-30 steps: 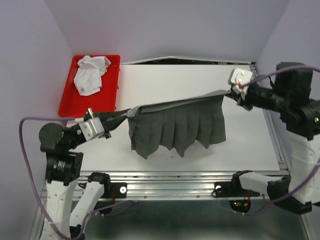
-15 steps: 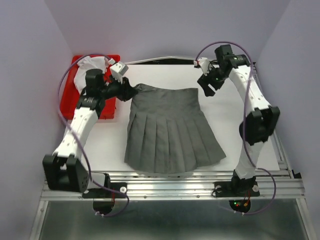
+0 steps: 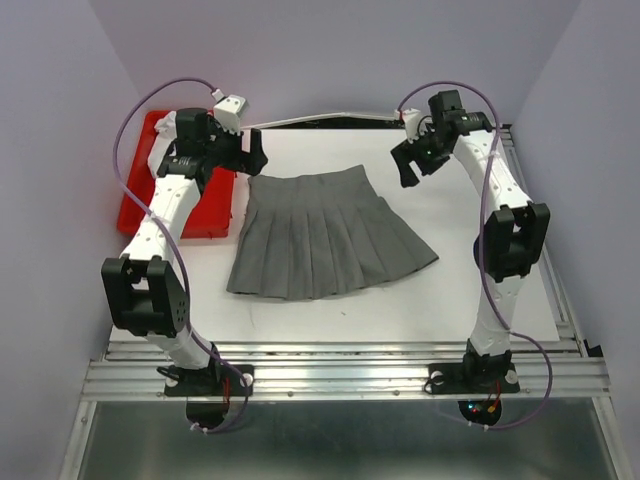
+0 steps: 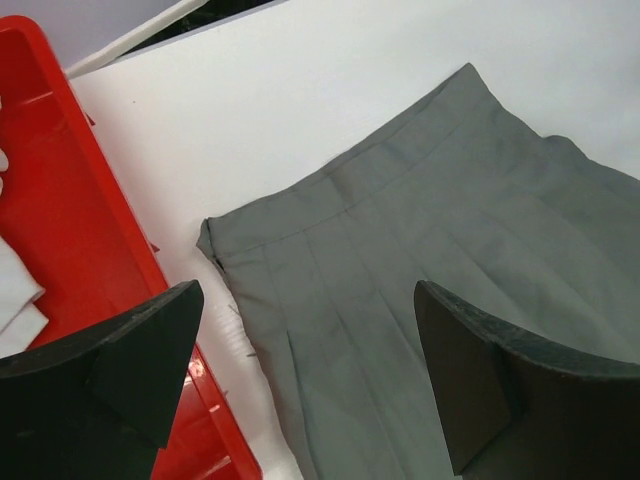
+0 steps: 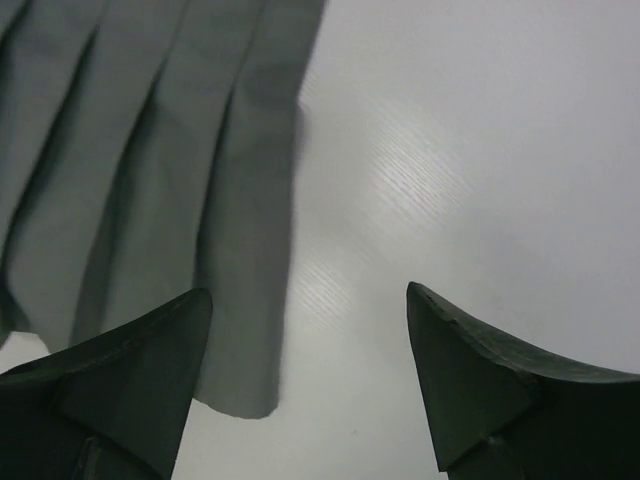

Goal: Fold and stack the skirts
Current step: Flatten the skirt out

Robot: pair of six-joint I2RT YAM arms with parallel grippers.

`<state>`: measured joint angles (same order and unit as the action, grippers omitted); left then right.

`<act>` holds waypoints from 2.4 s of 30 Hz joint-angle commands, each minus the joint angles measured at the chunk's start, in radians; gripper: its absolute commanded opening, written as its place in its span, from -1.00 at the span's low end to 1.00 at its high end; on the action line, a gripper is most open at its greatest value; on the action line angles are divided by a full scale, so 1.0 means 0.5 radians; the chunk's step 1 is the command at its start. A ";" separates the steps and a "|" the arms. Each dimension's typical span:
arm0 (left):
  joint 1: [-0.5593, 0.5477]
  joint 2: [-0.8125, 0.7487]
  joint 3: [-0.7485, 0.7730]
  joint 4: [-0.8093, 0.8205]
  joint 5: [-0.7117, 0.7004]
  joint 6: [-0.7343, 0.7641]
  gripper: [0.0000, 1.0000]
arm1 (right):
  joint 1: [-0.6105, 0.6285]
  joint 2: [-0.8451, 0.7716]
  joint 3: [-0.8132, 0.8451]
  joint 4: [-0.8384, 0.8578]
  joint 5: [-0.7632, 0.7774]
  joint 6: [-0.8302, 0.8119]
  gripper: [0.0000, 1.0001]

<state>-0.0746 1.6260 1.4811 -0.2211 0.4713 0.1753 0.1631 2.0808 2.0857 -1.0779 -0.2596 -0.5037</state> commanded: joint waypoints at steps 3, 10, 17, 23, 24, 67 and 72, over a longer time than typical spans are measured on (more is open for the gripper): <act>-0.157 -0.187 -0.149 -0.156 -0.243 0.076 0.97 | 0.082 0.078 -0.014 0.155 -0.496 0.182 0.48; -0.338 -0.233 -0.354 -0.275 -0.424 0.106 0.97 | 0.177 0.213 -0.235 0.226 -0.502 0.207 0.18; -0.400 -0.117 -0.437 -0.355 -0.424 -0.034 0.81 | 0.330 0.048 -0.974 0.550 -0.065 -0.017 0.02; -0.409 0.107 -0.370 -0.377 -0.446 -0.172 0.67 | 0.520 -0.216 -1.523 0.533 0.029 -0.091 -0.27; -0.412 0.201 -0.324 -0.383 -0.443 -0.179 0.66 | 0.587 -0.295 -1.560 0.493 -0.020 -0.073 -0.30; -1.023 0.083 -0.209 -0.543 -0.007 0.429 0.73 | 0.057 -0.452 -1.891 0.321 -0.423 -0.109 -0.17; -1.026 0.083 -0.394 -0.524 0.027 0.426 0.68 | 0.152 -0.609 -2.045 0.153 -0.560 -0.094 -0.20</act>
<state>-0.5938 1.6844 1.3186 -0.4847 0.4488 0.4061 0.2008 1.8141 1.1130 -0.9184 -0.5491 -0.5232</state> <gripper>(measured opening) 0.848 0.402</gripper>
